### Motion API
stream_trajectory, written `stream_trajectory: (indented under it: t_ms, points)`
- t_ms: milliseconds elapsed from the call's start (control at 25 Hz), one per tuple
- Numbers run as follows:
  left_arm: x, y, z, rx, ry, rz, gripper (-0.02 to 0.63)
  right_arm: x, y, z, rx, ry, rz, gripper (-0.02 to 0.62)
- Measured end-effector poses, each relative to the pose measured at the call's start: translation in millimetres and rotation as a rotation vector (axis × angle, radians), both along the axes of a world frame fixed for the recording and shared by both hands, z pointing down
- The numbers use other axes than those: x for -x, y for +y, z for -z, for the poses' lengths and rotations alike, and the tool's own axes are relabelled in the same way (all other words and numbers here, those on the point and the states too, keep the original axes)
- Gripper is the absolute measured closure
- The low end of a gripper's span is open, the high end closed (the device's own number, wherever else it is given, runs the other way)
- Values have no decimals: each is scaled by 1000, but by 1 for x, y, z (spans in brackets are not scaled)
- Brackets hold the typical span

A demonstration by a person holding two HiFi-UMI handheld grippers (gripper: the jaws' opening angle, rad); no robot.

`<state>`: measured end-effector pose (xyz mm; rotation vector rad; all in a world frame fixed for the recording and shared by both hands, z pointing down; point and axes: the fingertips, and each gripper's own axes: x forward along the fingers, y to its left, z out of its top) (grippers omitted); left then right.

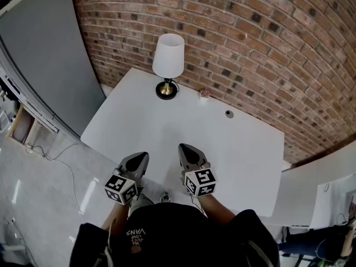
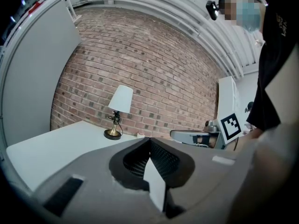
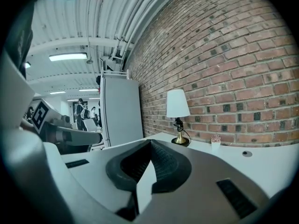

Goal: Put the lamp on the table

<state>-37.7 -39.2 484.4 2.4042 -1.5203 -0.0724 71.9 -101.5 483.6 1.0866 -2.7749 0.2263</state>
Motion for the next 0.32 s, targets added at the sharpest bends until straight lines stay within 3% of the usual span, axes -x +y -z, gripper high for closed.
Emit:
stream_trajectory:
  t_ms: [320]
  points:
    - [-6, -1, -5, 16, 13, -9, 600, 4, -2, -2, 9, -5, 9, 597]
